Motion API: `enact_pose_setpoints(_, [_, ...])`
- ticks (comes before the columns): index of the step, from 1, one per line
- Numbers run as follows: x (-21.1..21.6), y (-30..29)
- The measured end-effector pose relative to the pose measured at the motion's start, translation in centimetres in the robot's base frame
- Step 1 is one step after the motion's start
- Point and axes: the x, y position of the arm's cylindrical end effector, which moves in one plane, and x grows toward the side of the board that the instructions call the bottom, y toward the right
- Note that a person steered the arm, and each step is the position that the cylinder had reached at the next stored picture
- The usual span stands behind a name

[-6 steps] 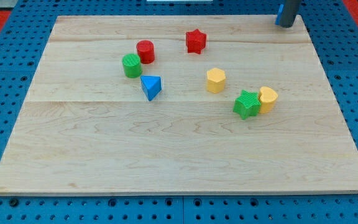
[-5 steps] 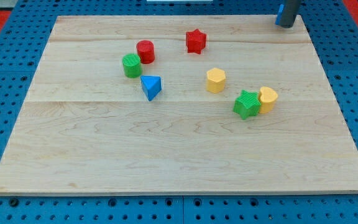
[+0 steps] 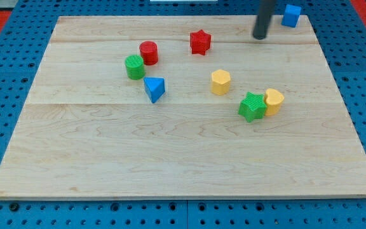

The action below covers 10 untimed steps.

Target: Push the red star closer to the red circle

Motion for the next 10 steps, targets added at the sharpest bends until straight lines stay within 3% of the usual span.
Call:
enact_pose_setpoints(2, [3.4, -8.1])
enact_pose_setpoints(3, [3.1, -14.2])
enact_pose_setpoints(4, [1.6, -16.7])
enact_pose_setpoints(6, [1.8, -17.7])
enact_pose_setpoints(7, [1.7, -13.9])
enact_pose_setpoints(8, [-1.6, -14.0])
enact_pose_setpoints(10, [-4.9, -20.5])
